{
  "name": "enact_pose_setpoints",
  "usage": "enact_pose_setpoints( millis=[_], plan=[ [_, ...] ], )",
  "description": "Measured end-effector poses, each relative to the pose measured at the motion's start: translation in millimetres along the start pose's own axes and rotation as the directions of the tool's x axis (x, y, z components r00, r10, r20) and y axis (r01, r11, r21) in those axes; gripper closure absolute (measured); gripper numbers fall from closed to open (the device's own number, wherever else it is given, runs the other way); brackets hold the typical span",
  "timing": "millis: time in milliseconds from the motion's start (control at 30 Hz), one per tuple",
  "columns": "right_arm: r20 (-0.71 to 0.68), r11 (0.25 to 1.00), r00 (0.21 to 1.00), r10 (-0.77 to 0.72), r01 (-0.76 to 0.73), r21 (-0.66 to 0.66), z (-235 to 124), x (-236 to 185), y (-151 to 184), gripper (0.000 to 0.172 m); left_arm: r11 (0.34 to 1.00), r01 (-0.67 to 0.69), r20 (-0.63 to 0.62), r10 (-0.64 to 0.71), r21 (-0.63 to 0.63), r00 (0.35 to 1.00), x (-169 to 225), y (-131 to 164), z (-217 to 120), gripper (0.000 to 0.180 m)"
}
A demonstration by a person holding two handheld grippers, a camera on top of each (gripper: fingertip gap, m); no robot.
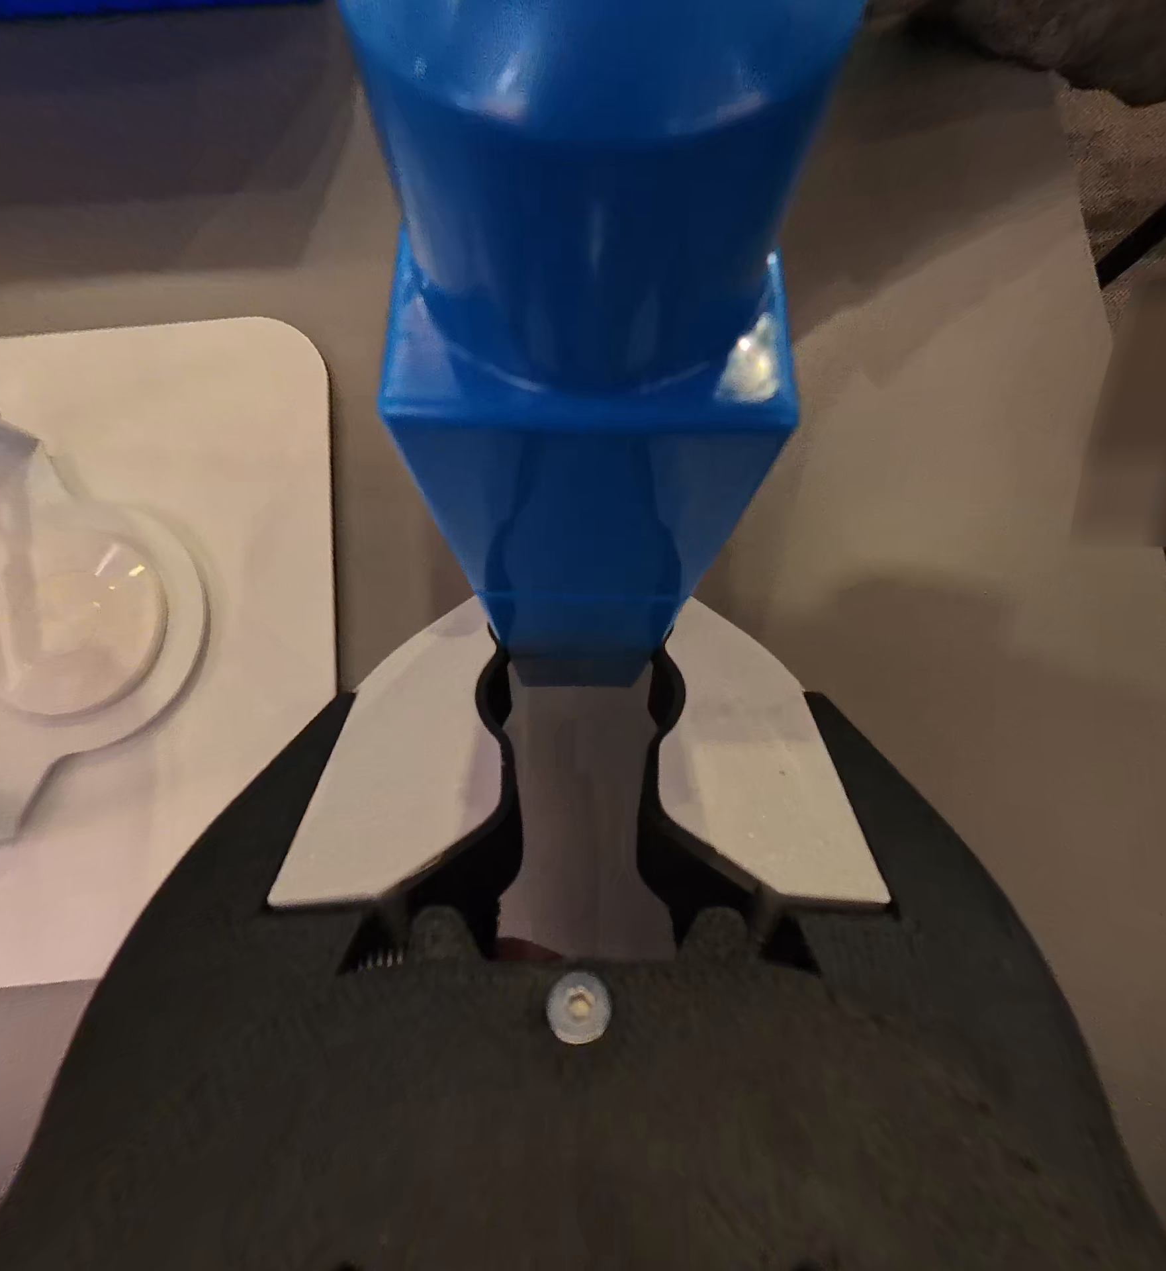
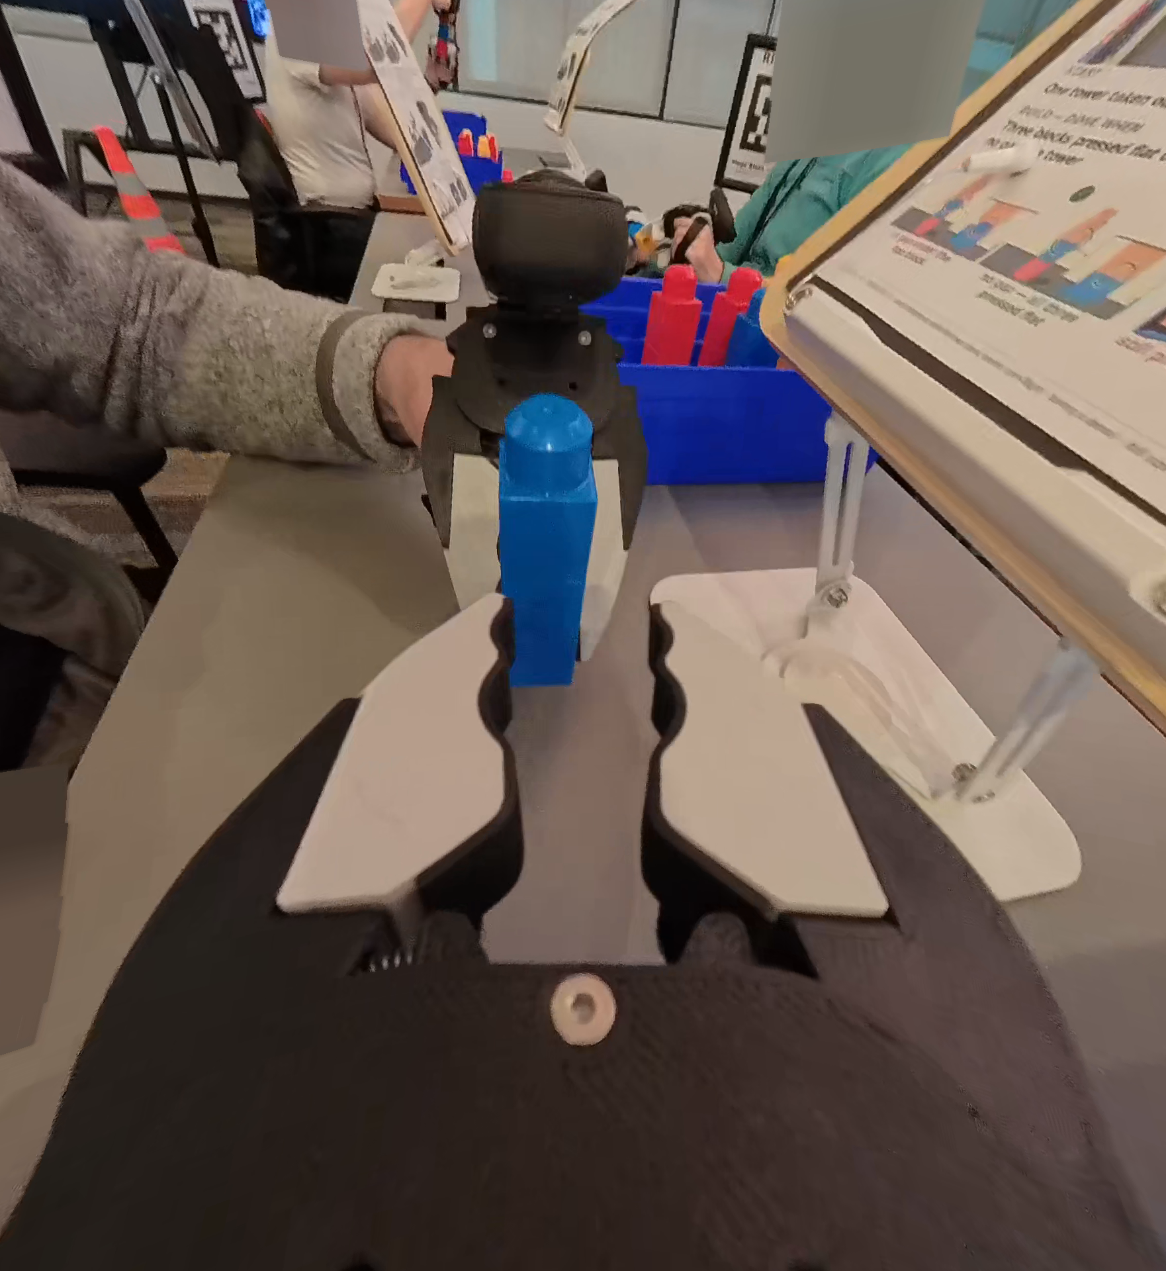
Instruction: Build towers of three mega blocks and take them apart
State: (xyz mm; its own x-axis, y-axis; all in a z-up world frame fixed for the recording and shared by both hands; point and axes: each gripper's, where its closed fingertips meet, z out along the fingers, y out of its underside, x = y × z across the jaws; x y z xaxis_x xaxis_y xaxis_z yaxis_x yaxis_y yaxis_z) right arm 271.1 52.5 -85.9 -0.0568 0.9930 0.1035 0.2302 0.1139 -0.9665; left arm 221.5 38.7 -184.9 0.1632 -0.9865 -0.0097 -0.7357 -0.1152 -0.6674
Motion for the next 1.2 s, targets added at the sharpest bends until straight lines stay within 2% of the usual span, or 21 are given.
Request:
enact_pose_setpoints(
  millis=[100,233,367,433,467,867,933,1000,1033,1100,1200],
  plan=[
    [0.027,0.999,0.999,0.029,-0.029,0.015,15,-7,-8,0.117,0.999,-0.012,-0.012,0.011,-0.035,1.0,1,-6,-1,0.144],
    [0.056,0.999,0.998,0.042,-0.042,-0.008,32,-15,-11,0.108,0.991,-0.045,-0.011,0.044,-0.127,0.999,3,-3,4,0.144],
    [0.057,0.995,0.997,0.047,-0.042,-0.088,44,-17,-1,0.112,0.981,-0.06,-0.009,0.06,-0.185,0.998,4,1,7,0.144],
    [0.079,0.993,0.996,0.039,-0.029,-0.114,46,-21,3,0.123,0.976,-0.068,-0.012,0.067,-0.206,0.998,5,2,7,0.144],
    [0.083,0.993,0.996,0.035,-0.026,-0.117,46,-22,3,0.136,0.973,-0.073,-0.003,0.074,-0.217,0.997,4,2,7,0.144],
    [0.091,0.997,0.996,0.023,-0.016,-0.076,41,-26,-7,0.136,0.983,-0.085,-0.048,0.078,-0.162,0.996,12,-5,1,0.144],
    [0.083,1.0,0.997,-0.005,0.006,-0.01,33,-26,-20,0.136,0.969,-0.1,-0.031,0.096,-0.225,0.995,9,6,3,0.145],
    [0.063,0.996,0.998,-0.003,-0.003,0.092,18,-22,-40,0.136,0.977,-0.087,-0.039,0.081,-0.193,0.996,10,6,8,0.145],
    [0.039,0.996,0.999,-0.007,0.004,0.084,14,-18,-39,0.136,0.981,-0.082,-0.063,0.072,-0.177,0.995,14,4,9,0.145],
    [0.02,0.998,1.0,-0.006,0.005,0.064,13,-15,-34,0.136,0.973,-0.101,-0.029,0.097,-0.207,0.995,10,5,8,0.145],
    [0.022,0.998,1.0,-0.008,0.006,0.068,11,-15,-35,0.136,0.98,-0.083,-0.026,0.08,-0.181,0.996,8,3,7,0.145]
  ],
)
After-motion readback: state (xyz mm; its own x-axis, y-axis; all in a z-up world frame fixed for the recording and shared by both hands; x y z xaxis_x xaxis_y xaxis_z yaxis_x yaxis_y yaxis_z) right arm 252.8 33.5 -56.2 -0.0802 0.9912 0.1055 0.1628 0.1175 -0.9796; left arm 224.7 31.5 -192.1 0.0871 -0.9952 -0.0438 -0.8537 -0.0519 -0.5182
